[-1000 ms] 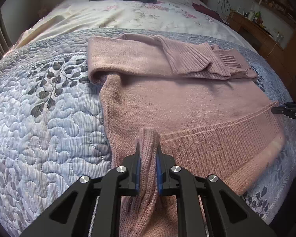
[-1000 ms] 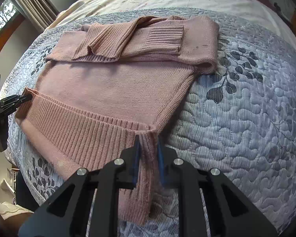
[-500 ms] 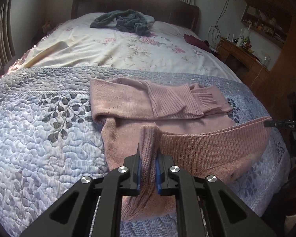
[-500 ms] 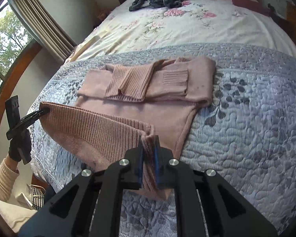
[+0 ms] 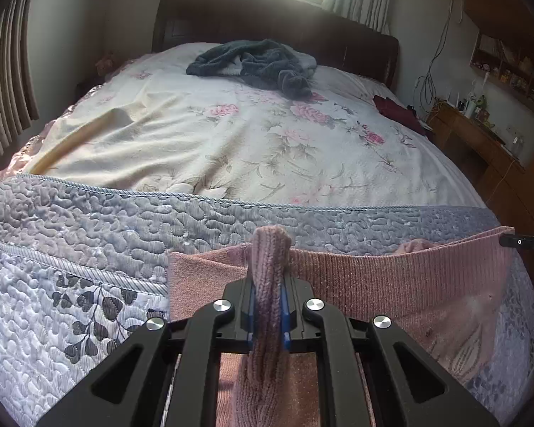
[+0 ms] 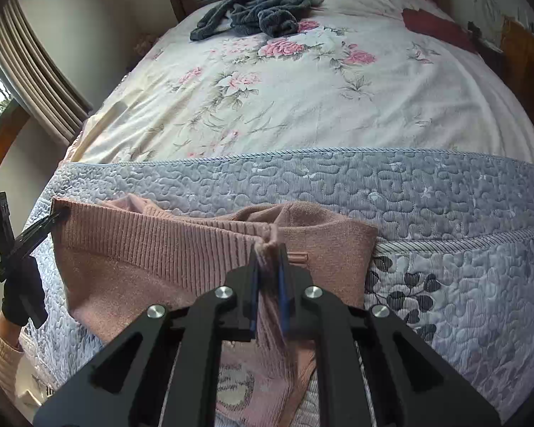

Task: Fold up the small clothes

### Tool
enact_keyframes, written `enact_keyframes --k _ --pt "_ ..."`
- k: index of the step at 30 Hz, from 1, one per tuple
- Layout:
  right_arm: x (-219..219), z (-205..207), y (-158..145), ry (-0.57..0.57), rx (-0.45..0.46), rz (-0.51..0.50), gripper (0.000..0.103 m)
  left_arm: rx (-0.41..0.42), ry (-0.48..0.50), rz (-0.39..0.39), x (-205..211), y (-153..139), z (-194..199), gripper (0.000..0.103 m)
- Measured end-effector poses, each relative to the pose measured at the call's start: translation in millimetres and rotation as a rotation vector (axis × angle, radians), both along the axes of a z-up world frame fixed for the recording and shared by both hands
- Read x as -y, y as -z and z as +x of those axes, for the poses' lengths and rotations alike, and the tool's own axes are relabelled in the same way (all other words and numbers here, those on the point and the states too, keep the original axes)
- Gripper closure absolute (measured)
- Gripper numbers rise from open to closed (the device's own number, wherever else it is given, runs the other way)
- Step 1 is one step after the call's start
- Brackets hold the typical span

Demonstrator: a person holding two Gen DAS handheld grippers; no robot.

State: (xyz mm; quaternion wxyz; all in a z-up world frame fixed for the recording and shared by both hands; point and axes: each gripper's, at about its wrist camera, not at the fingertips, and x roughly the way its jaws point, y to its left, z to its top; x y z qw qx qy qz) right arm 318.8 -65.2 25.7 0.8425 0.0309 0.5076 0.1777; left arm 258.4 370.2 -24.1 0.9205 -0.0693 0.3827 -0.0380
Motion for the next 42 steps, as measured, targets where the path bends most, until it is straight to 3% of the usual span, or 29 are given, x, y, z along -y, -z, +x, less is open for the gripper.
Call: enact_keyframes --k 9,12,14,15,16,20,25,29,30,35,39,42 --pt "-5 54 74 0.075 -0.093 -0.077 0.095 -0.141 -0.072 0.083 -3 71 49 0.092" --pt "-2 54 96 0.096 -0.135 -0.087 0.093 -0.201 -0.108 0.058 -11 89 56 0.087" --pt "1 47 99 0.108 -0.141 -0.091 0.086 -0.186 -0.134 0.004 -18 87 51 0.084" --pt "4 43 97 0.111 -0.139 -0.091 0.084 -0.175 -0.152 -0.008 -21 83 47 0.083" --pt "9 36 94 0.111 -0.137 -0.082 0.075 -0.162 -0.171 -0.005 -24 78 42 0.078" --pt "21 -6 75 0.039 -0.115 -0.053 0.073 -0.076 -0.190 0.046 -27 47 9 0.068" --pt "35 -75 77 -0.032 -0.177 0.013 0.066 -0.078 -0.051 0.063 1 32 -46 0.063" --pt "38 -121 101 -0.043 -0.230 0.006 0.064 -0.136 0.079 0.091 37 48 -87 0.059" --pt "39 -128 108 -0.042 -0.242 0.013 0.065 -0.158 0.095 0.090 45 54 -94 0.059" --pt "41 -140 110 -0.029 -0.258 0.091 0.096 -0.230 0.109 0.106 61 83 -108 0.059" --pt "45 -138 93 -0.016 -0.252 0.078 0.098 -0.257 0.098 0.128 57 96 -104 0.059" --pt "44 -138 107 -0.020 -0.283 0.010 0.099 -0.267 0.086 0.100 53 101 -102 0.059"
